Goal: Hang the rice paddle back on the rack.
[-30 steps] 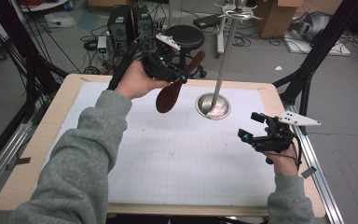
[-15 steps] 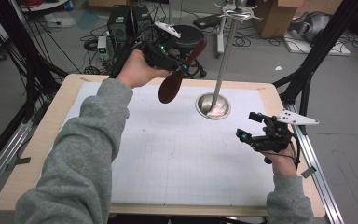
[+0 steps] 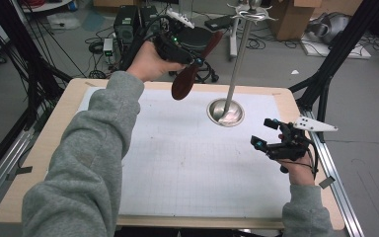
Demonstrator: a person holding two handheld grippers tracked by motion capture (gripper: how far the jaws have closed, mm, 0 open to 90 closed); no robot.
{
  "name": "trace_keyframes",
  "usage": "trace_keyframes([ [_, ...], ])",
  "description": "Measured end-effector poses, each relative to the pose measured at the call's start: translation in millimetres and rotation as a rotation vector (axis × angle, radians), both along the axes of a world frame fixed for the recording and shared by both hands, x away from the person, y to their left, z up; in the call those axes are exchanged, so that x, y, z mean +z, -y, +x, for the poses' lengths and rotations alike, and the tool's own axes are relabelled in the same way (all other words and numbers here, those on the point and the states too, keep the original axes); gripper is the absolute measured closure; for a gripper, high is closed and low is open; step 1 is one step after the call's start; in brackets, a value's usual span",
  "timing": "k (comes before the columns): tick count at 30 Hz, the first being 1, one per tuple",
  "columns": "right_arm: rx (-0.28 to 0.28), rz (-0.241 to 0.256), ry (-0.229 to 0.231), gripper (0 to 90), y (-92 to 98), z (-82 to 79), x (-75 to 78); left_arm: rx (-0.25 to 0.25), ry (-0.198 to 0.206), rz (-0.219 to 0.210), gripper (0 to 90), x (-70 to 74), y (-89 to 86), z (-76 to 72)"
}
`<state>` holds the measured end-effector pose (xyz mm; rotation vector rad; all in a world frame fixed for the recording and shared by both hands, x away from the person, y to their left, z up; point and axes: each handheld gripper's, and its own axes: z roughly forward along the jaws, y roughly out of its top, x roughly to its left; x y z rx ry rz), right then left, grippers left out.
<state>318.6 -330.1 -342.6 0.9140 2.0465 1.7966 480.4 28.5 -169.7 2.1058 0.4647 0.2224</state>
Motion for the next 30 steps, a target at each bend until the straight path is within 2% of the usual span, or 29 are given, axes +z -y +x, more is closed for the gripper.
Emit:
trace_keyframes([
  [7,0.003,0.000,0.001,0.3,0.0,0.5,-0.2,-0.009,-0.002,-0.030,77.9,4.5,4.4,6.7],
  [15,0.018,-0.017,-0.006,0.3,-3.3,-0.7,-0.6,-0.024,0.018,-0.061,77.9,17.3,4.2,12.8],
  [30,0.030,-0.047,-0.014,0.3,-5.4,-0.3,-2.2,-0.024,0.013,-0.111,77.9,18.4,11.3,27.0],
])
